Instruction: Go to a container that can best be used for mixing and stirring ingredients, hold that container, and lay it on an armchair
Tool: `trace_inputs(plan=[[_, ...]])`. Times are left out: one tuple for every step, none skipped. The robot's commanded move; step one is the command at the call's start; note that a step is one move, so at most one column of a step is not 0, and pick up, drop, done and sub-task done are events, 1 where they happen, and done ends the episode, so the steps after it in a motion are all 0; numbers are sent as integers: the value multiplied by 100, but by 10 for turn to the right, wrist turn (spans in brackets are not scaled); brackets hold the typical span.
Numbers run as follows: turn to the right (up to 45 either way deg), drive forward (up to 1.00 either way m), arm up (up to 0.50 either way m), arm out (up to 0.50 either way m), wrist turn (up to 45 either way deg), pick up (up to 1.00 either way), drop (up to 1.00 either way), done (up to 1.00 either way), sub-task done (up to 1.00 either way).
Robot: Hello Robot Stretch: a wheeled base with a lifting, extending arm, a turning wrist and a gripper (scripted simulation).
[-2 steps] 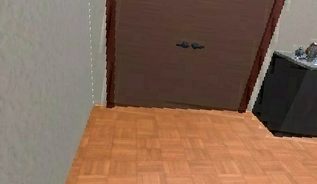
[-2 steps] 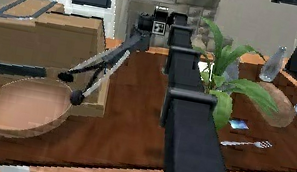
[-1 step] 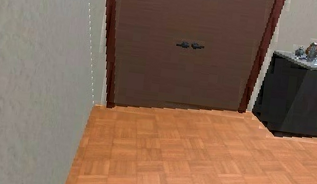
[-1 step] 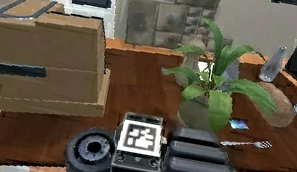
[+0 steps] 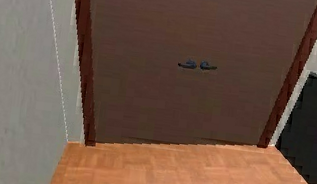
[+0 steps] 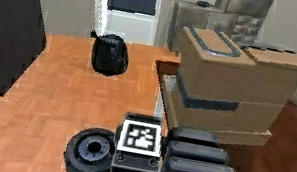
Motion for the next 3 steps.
trace_inputs(plan=[[450,0,0,0,0,0,0,0,0],[330,0,0,0,0,0,0,0,0],[0,100,0,0,0,0,0,0,0]])
